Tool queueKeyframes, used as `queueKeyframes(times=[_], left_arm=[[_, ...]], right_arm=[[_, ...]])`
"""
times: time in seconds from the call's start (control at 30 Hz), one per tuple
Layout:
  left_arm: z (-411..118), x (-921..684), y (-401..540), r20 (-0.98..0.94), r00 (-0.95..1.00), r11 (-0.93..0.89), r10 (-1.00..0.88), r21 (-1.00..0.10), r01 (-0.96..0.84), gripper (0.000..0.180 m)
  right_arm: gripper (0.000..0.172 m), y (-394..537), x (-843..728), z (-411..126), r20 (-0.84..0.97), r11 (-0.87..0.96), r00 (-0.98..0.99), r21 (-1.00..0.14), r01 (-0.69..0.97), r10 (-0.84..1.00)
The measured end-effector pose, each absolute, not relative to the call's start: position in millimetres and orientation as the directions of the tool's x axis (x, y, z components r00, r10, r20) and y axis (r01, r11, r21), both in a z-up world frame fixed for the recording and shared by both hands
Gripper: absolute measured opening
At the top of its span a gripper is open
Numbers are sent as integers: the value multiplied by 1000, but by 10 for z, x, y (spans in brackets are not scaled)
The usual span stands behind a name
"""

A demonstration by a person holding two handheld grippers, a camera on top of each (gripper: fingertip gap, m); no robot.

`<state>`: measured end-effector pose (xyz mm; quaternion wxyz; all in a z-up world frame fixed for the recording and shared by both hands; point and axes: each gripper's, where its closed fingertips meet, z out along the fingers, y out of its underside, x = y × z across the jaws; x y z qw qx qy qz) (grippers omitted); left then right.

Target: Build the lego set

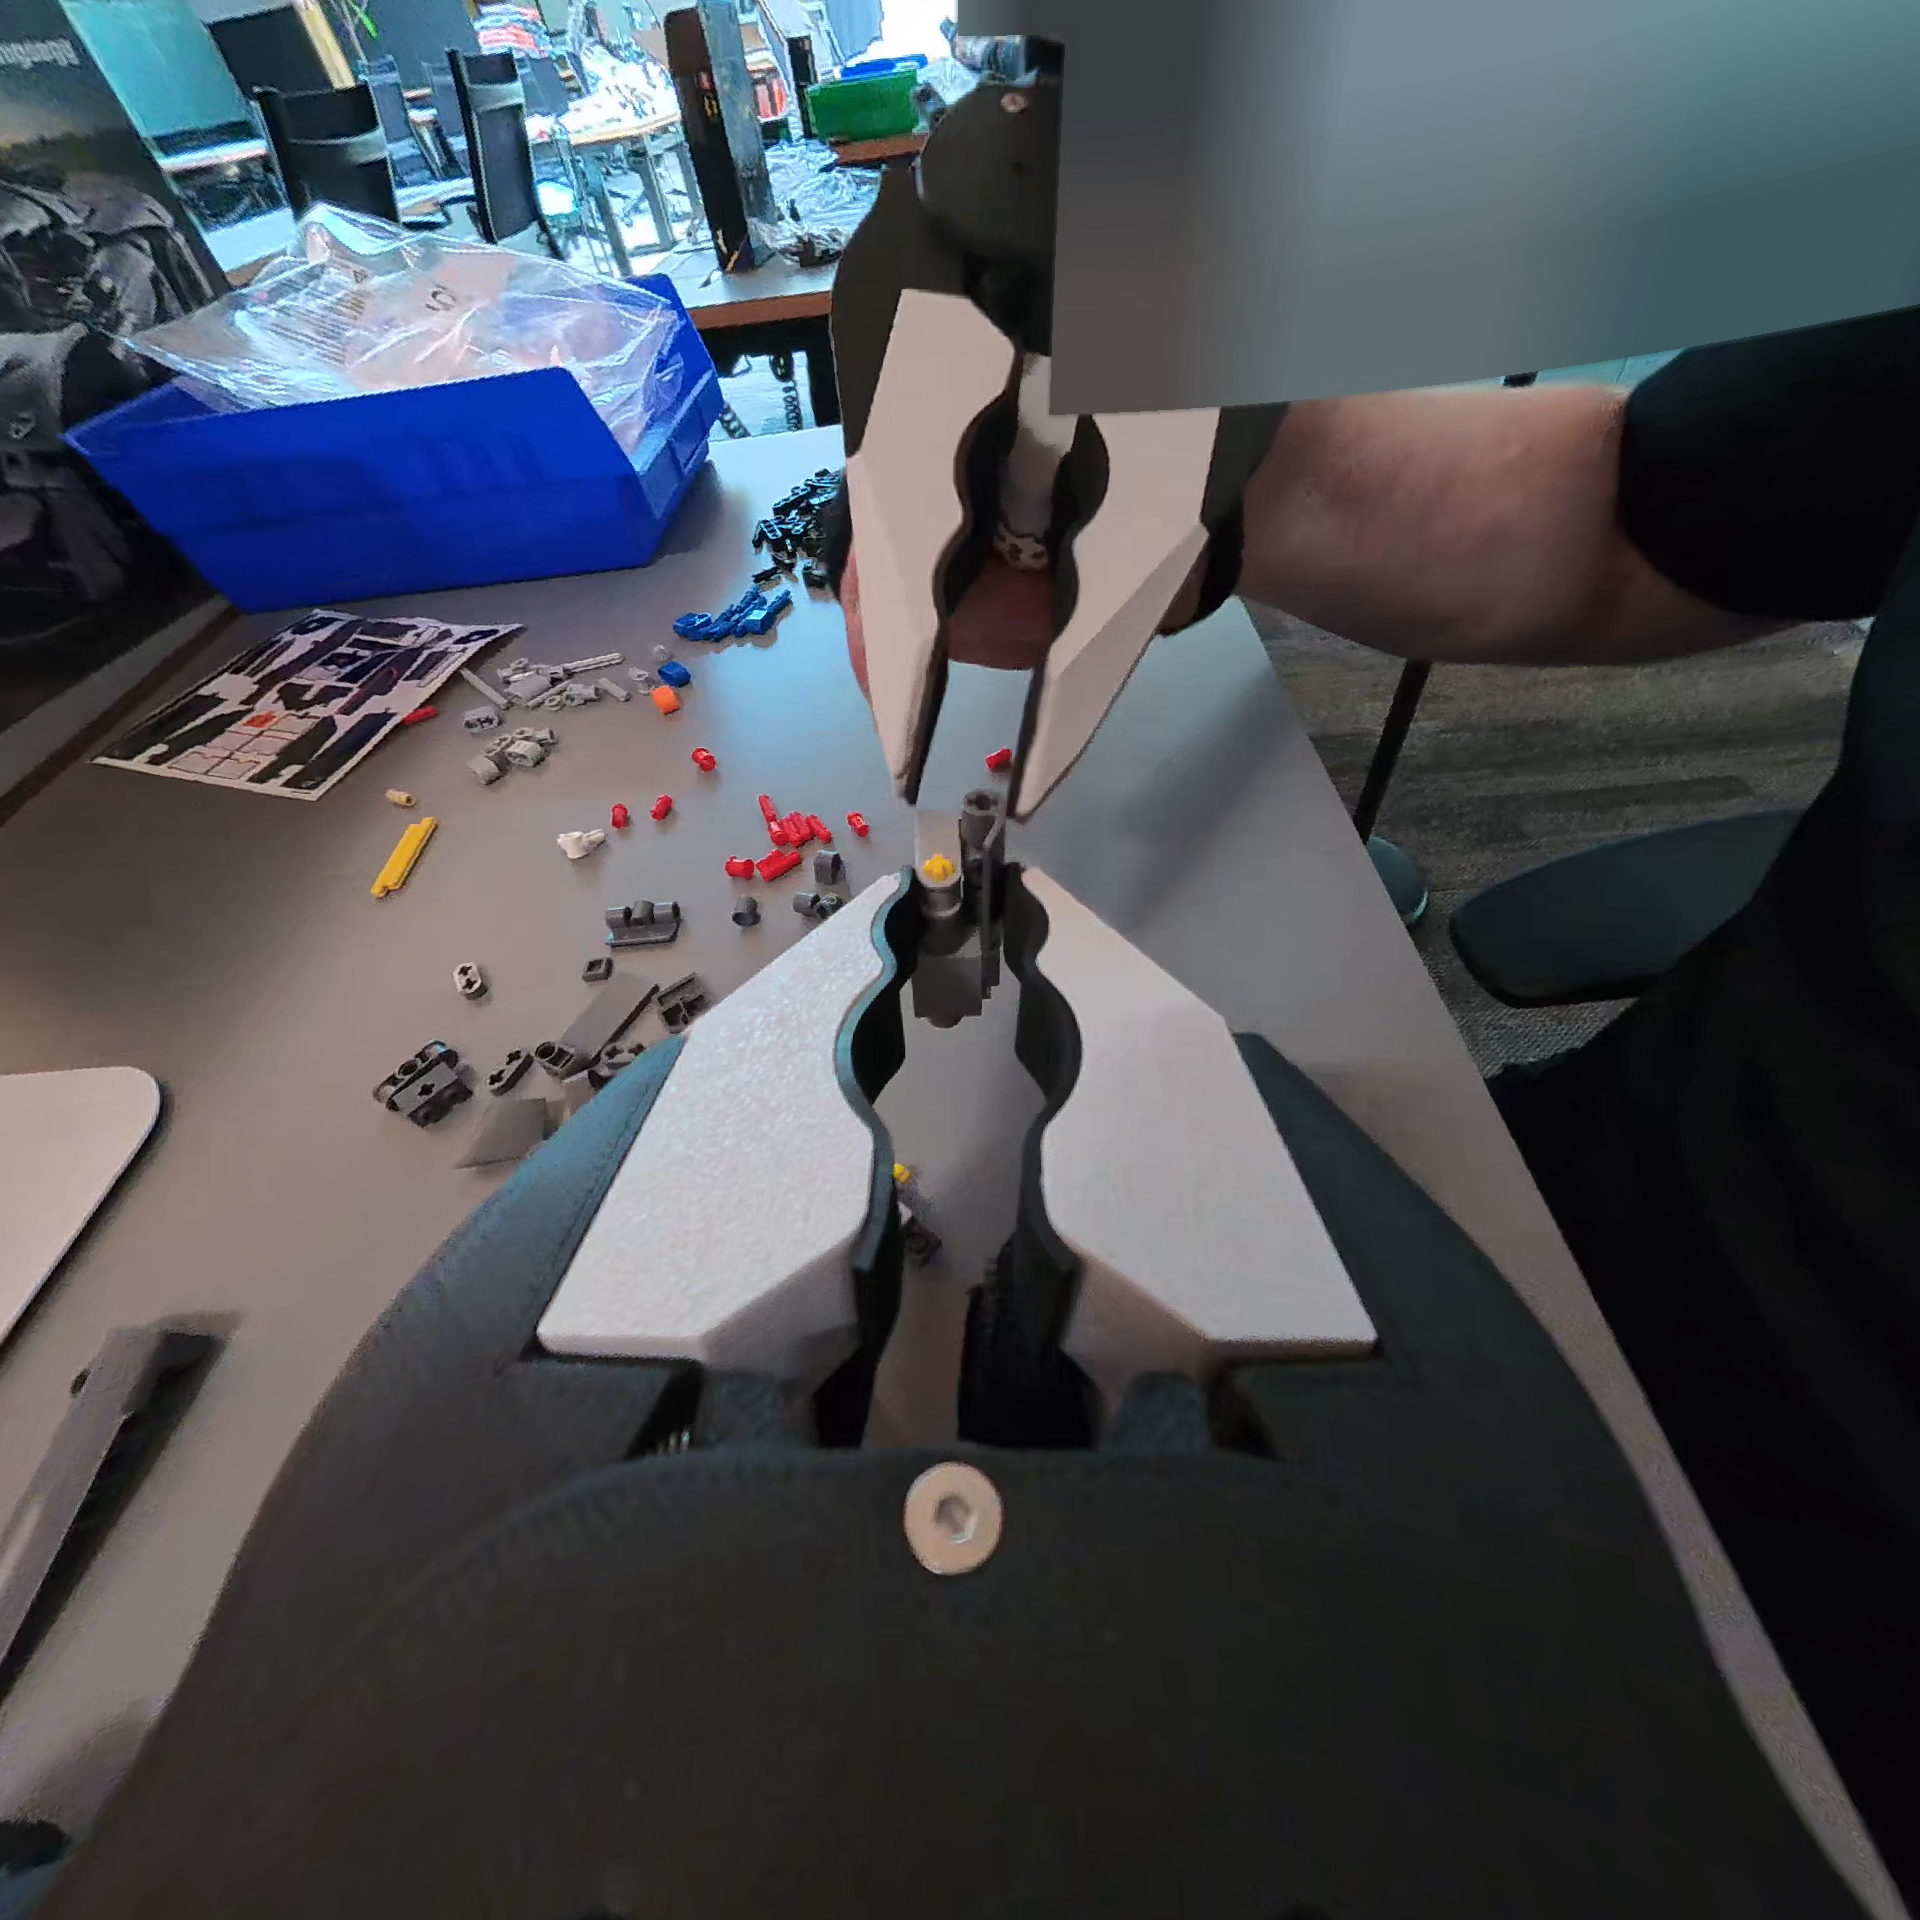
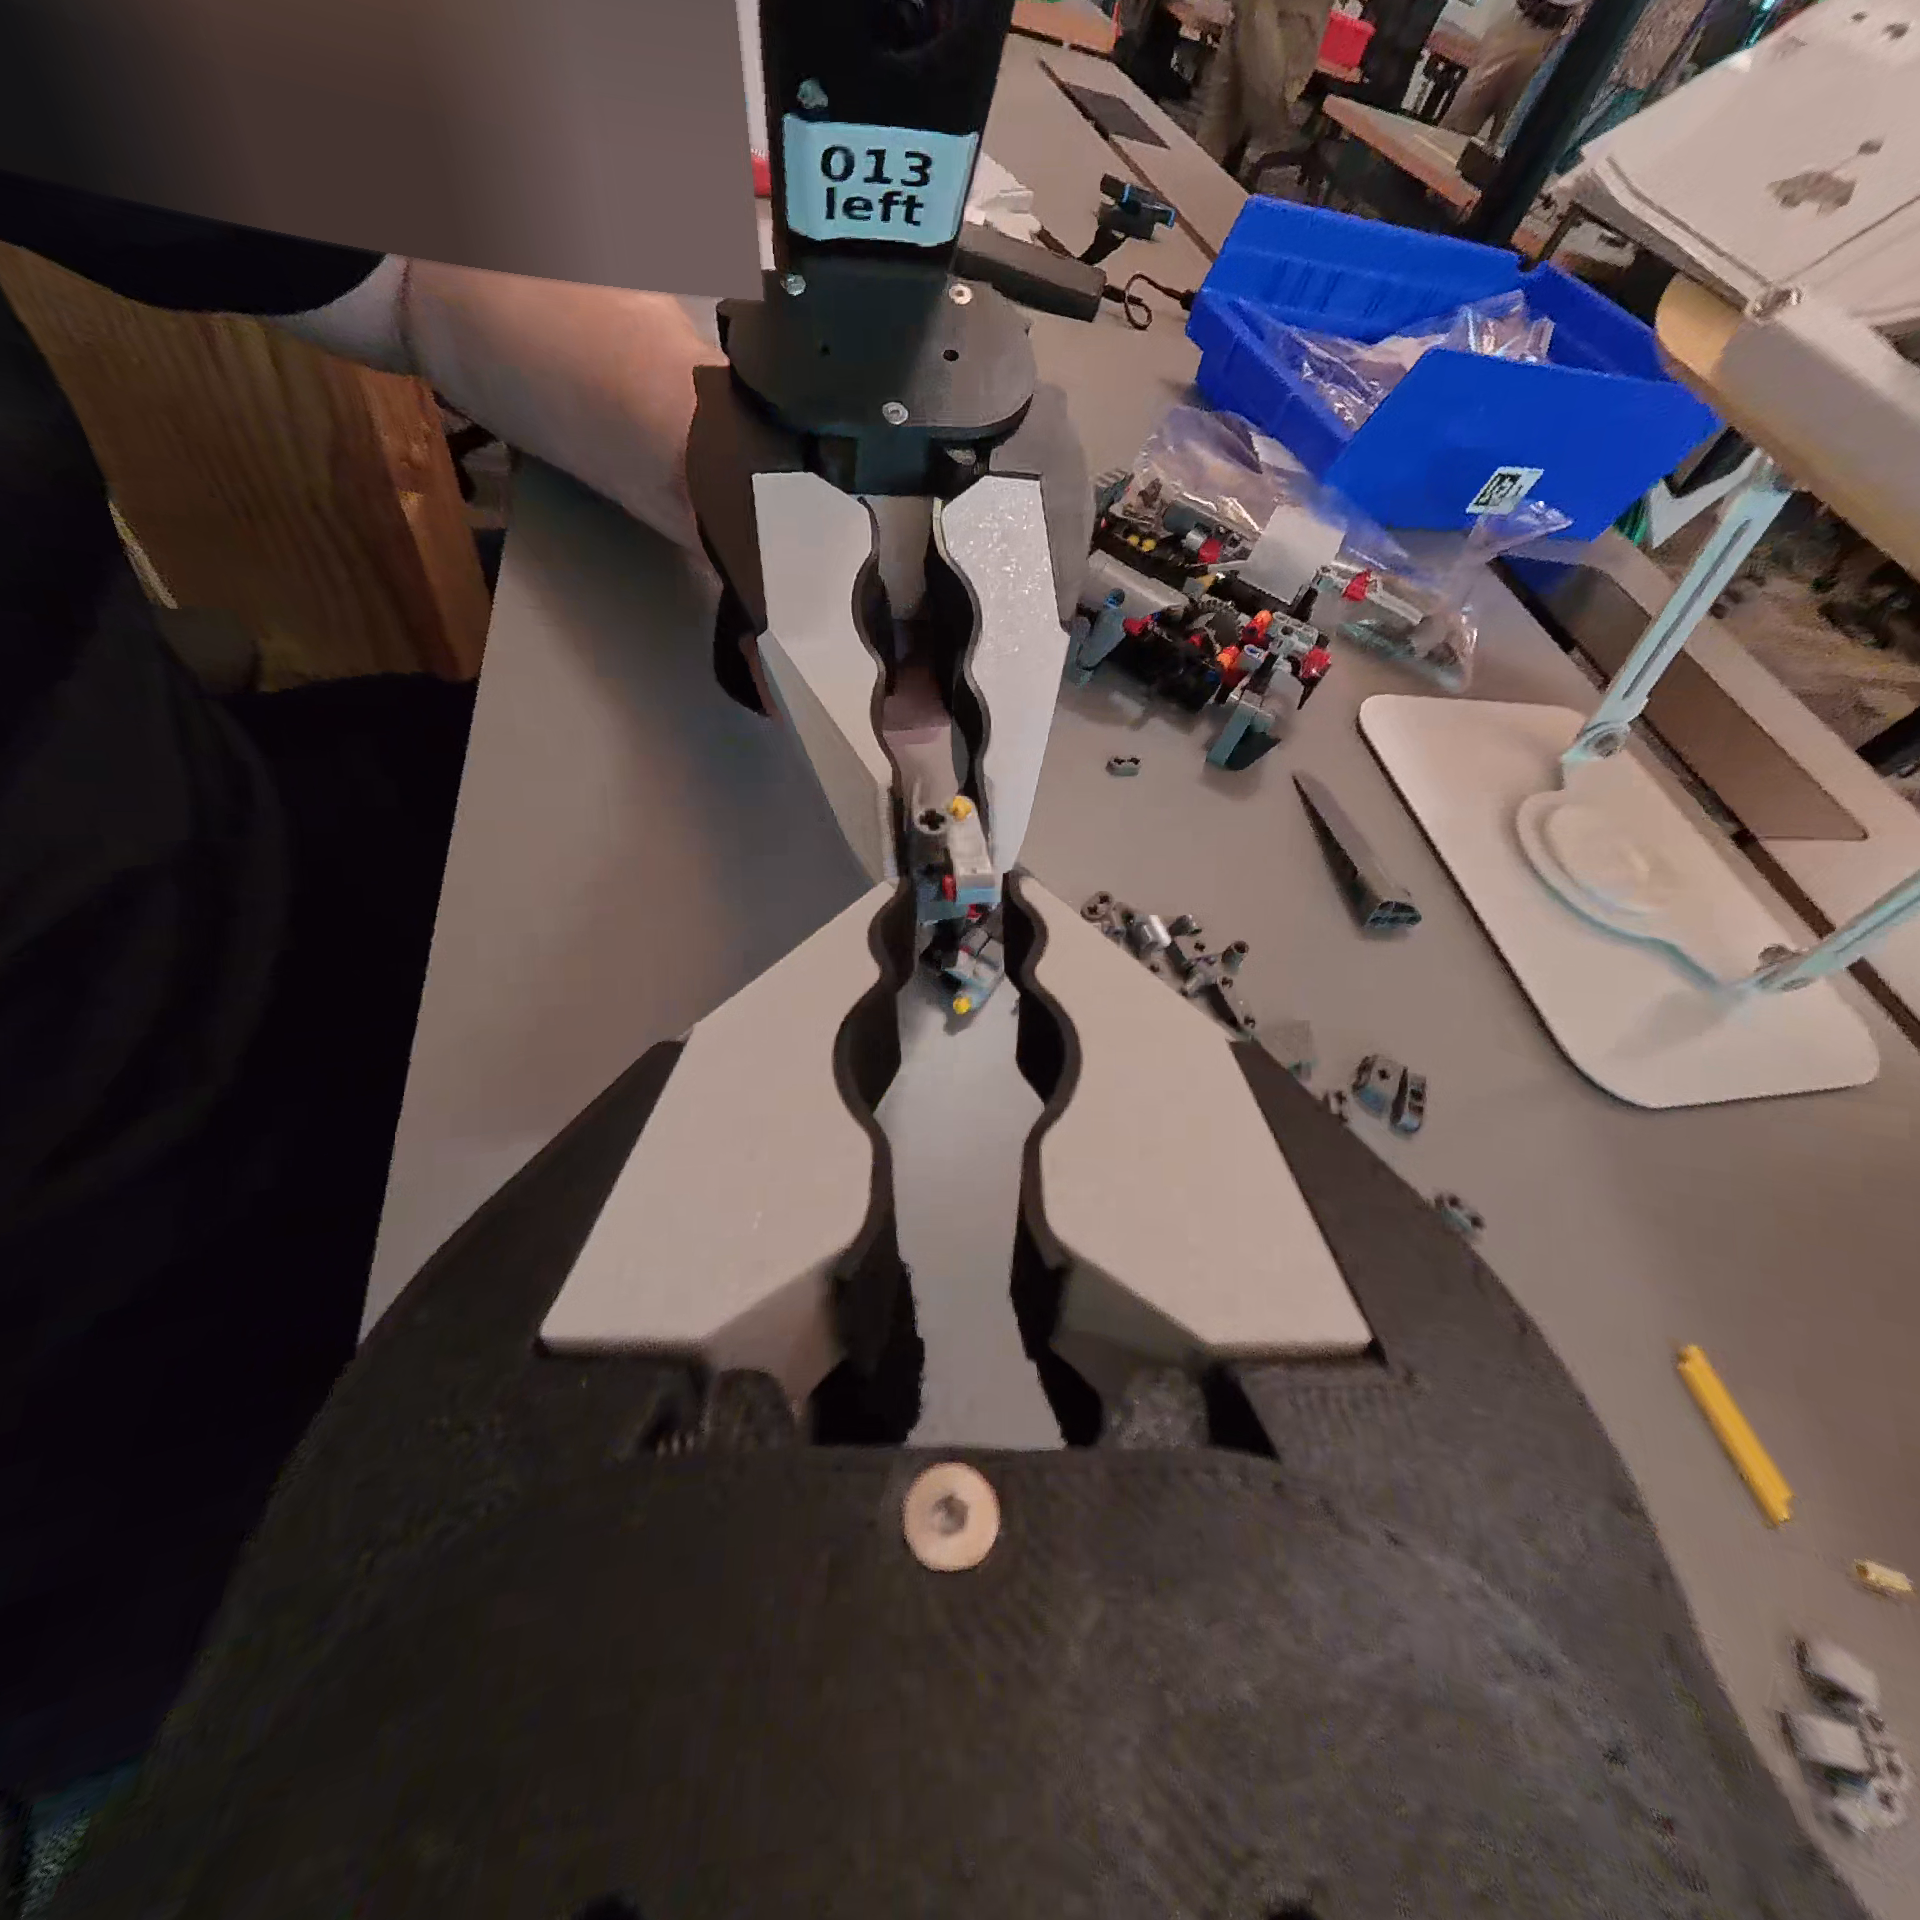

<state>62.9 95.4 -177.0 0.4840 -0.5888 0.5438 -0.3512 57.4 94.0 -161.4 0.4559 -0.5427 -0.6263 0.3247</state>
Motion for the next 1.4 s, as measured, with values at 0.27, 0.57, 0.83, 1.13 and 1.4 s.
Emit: queueKeyframes(times=[0.27, 0.57, 0.83, 1.13, 1.4], left_arm=[[-1802, 771, 872, -114, 103, 80, -988, -955, -286, 13], [-1946, 815, 855, -104, 109, 61, -989, -937, -343, 19], [-2011, 639, 901, -48, 140, -10, -989, -921, -390, 13], [-2256, 686, 850, -82, 82, 30, -993, -864, -503, 7], [-2342, 727, 817, -144, 53, 91, -988, -829, -552, 2]], right_arm=[[10, 919, 657, -1725, 219, 195, 12, -892, 408, 976], [6, 873, 740, -1877, 137, 117, 22, -907, 405, 990], [6, 865, 763, -2118, 54, 45, 9, -895, 444, 998], [6, 840, 754, -2314, 42, 47, -21, -861, 507, 999], [6, 844, 788, -2427, 72, 74, -27, -822, 565, 997]])
